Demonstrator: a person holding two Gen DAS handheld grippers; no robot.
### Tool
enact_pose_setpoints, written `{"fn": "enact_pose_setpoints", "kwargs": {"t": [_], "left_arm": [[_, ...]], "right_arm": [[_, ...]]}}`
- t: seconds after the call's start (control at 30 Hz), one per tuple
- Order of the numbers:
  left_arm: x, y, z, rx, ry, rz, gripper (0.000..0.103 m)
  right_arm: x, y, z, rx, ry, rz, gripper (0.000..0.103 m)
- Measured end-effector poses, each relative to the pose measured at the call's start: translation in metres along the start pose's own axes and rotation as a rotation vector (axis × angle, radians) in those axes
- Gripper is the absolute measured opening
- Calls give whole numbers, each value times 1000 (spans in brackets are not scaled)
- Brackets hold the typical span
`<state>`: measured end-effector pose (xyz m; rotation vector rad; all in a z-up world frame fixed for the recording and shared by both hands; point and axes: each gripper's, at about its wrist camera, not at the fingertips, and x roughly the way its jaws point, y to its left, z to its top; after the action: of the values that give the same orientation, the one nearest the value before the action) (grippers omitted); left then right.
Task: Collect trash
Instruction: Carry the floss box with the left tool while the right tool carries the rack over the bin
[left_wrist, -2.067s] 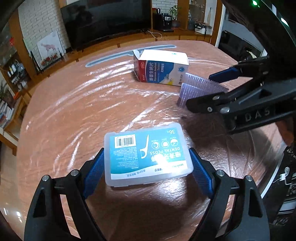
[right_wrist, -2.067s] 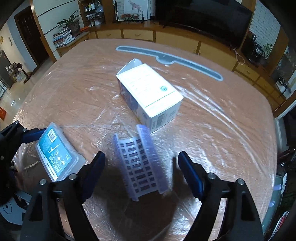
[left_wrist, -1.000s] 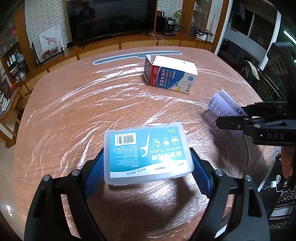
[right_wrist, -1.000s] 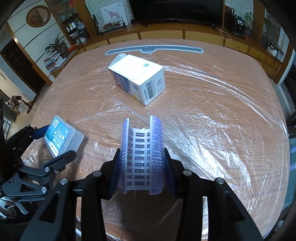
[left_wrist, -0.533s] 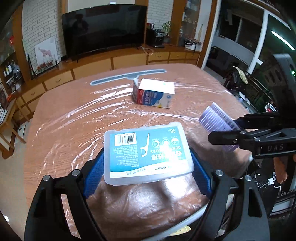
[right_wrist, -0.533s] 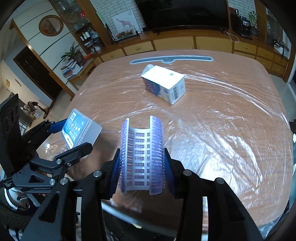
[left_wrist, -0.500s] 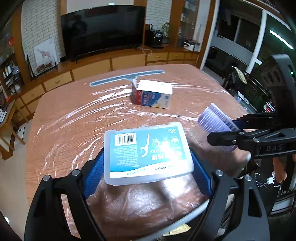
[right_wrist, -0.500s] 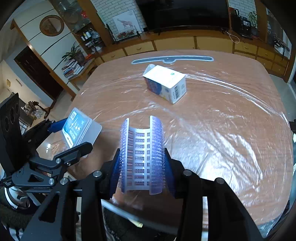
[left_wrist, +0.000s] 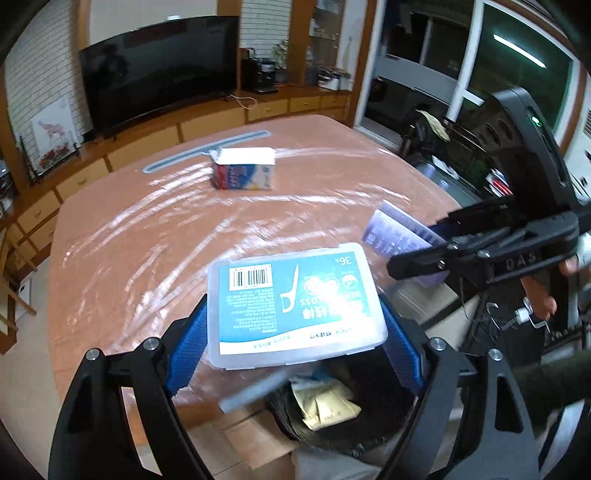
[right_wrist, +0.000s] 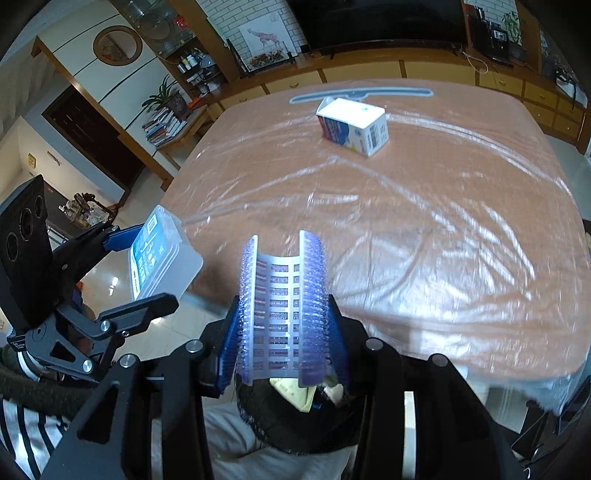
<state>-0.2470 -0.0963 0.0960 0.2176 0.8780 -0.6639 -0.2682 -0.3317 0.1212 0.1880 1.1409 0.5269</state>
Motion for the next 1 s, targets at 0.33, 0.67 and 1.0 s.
{"fn": "enact_pose_setpoints", "kwargs": {"t": [0.33,0.67,1.0], "left_arm": [[-4,-30,-34,76,88,-82,85],[29,-41,-65,93,201,-95,85],[74,-42,-91,92,296,-70,85]], "right_arm": [[2,5,-48,15,84,9,42],[26,7,-85,9,167,-17,42],[74,-9,-104,17,249,-57,42]]}}
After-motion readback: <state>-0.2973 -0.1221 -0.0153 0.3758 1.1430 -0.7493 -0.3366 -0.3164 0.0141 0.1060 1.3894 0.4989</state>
